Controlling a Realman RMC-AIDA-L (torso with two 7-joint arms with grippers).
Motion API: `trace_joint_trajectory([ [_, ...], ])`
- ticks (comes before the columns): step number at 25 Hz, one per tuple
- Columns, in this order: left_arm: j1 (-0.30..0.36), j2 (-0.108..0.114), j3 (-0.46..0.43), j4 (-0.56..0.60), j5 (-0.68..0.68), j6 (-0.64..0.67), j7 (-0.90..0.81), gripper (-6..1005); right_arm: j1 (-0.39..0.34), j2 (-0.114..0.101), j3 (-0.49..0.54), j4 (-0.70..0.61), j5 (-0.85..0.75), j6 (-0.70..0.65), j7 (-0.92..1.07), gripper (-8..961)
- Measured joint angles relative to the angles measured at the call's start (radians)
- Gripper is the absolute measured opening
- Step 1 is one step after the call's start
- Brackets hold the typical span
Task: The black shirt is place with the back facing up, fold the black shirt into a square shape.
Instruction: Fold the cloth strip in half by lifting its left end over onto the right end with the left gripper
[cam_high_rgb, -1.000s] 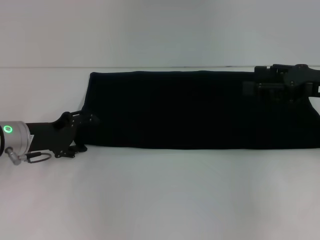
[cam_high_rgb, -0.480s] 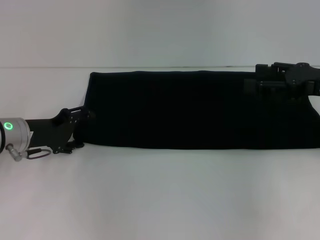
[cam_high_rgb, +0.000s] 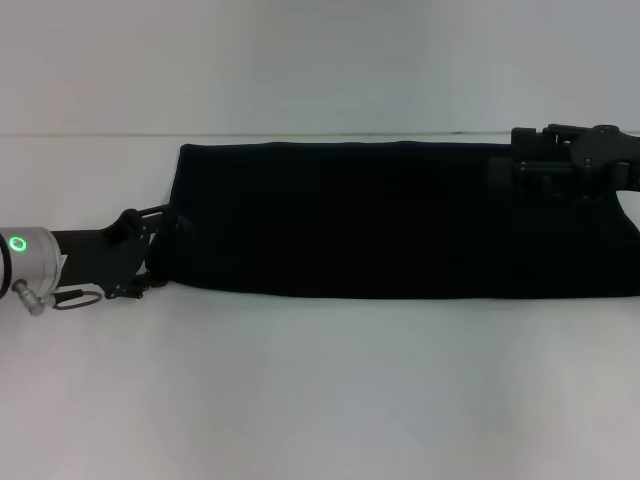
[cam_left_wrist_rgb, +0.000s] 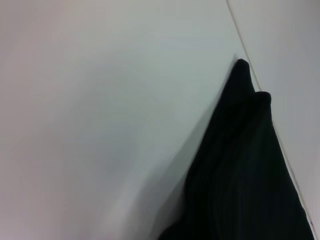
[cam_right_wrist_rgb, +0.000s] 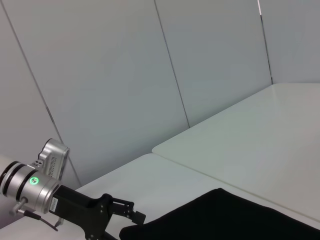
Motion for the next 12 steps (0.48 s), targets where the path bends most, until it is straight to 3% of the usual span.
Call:
trace_joint_trajectory([
  [12, -0.015, 0.001, 0.0, -0.002, 0.007, 0.0, 0.04, 928, 0.0, 0.0, 0.0, -0.009, 0.001, 0.005, -0.001, 837],
])
